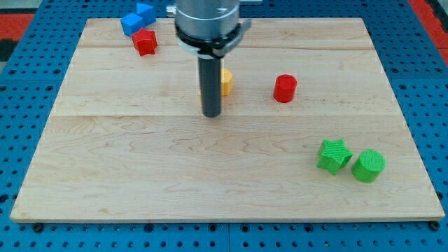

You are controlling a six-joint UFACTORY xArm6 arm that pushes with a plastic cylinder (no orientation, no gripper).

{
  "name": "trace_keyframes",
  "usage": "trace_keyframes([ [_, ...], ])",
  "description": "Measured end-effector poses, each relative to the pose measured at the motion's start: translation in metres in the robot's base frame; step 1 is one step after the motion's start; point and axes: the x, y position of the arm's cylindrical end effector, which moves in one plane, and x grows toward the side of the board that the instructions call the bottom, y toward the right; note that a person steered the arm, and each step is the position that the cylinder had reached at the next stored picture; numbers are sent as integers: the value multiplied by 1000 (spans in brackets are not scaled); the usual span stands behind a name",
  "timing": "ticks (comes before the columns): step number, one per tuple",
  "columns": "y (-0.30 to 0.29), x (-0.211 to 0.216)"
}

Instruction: Move red circle slightly left and up

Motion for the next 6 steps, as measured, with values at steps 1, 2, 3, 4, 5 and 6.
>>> trace_keyframes([
  [1, 57, -4],
  [2, 125, -12],
  [3, 189, -22],
  [4, 159, -43],
  [5, 115, -52],
  [6, 111, -69],
])
